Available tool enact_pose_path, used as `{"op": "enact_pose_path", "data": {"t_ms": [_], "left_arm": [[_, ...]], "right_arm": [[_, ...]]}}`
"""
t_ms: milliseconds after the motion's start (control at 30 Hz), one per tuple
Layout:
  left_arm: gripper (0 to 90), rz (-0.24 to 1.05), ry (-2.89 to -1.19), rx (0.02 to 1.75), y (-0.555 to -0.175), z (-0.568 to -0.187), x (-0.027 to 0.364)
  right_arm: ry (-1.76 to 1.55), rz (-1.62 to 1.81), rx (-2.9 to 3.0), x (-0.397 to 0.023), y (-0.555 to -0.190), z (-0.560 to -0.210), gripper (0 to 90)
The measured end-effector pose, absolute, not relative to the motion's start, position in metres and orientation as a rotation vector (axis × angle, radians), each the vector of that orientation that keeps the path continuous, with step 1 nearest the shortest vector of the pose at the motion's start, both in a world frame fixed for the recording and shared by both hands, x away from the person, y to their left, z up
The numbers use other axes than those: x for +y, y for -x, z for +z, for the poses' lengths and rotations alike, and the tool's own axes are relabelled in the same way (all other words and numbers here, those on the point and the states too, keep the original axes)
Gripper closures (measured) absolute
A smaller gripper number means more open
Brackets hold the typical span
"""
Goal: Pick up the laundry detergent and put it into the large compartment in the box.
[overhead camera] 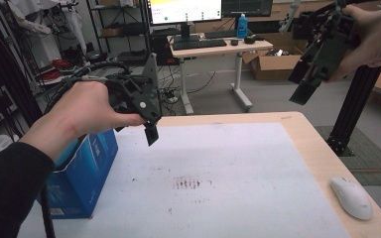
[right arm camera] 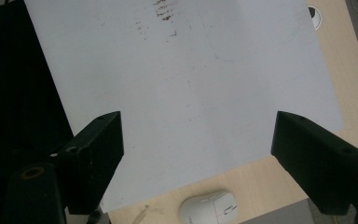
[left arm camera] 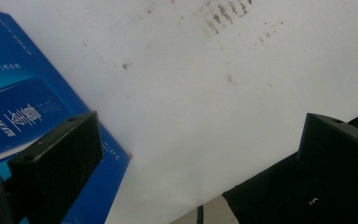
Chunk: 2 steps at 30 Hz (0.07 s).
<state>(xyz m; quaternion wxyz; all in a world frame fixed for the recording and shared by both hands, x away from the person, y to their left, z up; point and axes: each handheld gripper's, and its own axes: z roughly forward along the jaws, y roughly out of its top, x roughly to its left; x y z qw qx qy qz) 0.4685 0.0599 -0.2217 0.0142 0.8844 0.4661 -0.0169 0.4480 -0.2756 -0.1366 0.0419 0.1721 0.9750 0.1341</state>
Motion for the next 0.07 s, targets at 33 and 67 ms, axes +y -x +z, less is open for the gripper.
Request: {"op": "enact_pose_path", "data": {"t_ms": [33,67], "left_arm": [[0.7,-0.047,-2.748,1.453,-0.4685,-0.2217,0.0595],[0.8,-0.047,-2.748,1.453,-0.4685,-0.2217,0.0595]], "right_arm": [[-0.526,0.411,2.984,-0.2757,-0.4483,-0.1368,17.0],[-0.525,0.411,2.985,-0.2759,-0.4486,-0.1369,17.0]]}}
